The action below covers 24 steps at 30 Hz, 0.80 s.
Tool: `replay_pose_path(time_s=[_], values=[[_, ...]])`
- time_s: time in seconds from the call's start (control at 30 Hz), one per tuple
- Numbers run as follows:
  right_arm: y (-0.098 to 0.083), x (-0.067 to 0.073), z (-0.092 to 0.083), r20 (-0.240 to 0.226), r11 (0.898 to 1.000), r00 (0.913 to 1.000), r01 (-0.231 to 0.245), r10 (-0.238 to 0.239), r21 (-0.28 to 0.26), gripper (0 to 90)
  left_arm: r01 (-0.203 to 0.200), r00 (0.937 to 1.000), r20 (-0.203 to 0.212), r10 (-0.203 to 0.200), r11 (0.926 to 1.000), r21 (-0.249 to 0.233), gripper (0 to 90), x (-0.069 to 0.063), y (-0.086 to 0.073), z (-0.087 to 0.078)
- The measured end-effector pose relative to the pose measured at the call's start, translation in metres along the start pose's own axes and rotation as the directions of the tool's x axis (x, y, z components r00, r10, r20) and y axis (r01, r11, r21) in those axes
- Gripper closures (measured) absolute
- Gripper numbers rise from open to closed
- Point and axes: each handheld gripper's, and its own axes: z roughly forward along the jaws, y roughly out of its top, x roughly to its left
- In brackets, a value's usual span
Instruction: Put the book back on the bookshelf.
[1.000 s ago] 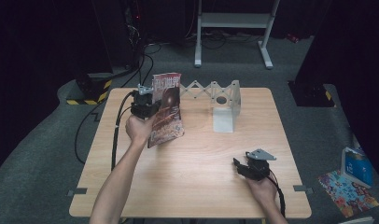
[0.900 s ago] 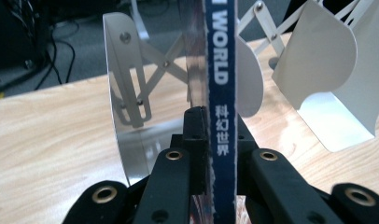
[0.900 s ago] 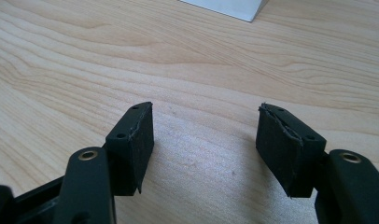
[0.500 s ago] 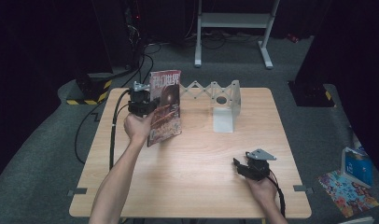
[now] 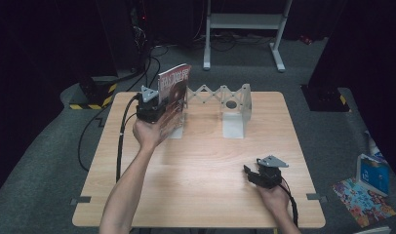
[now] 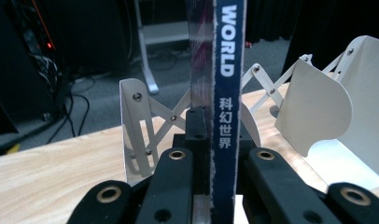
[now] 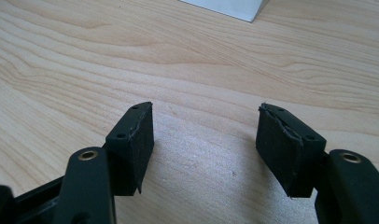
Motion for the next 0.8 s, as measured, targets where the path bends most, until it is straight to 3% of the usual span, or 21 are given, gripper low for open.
replay_pose_path(time_s=[0.2, 0.4, 0.67, 0.8], values=[[0.000, 0.000, 0.000, 0.000, 1.000, 1.0000, 0.002, -0.002, 0.000, 36.9, -0.047, 0.9988, 0.012, 0.047, 0.9989, -0.002, 83.4, -0.001, -0.012, -0.008], [0.000, 0.000, 0.000, -0.002, 1.000, 1.0000, -0.003, 0.003, 0.001, 36.9, -0.046, 0.9989, 0.007, 0.046, 0.9972, 0.058, 82.6, 0.002, -0.017, -0.010], [0.000, 0.000, 0.000, -0.001, 1.000, 1.0000, -0.005, 0.005, 0.003, 36.9, -0.054, 0.9985, 0.017, 0.053, 0.9937, 0.098, 82.2, 0.002, -0.018, -0.013], [0.000, 0.000, 0.000, -0.001, 1.000, 1.0000, -0.004, 0.004, 0.003, 36.9, -0.040, 0.9990, 0.027, 0.037, 0.9913, 0.125, 81.8, 0.003, -0.018, -0.015]])
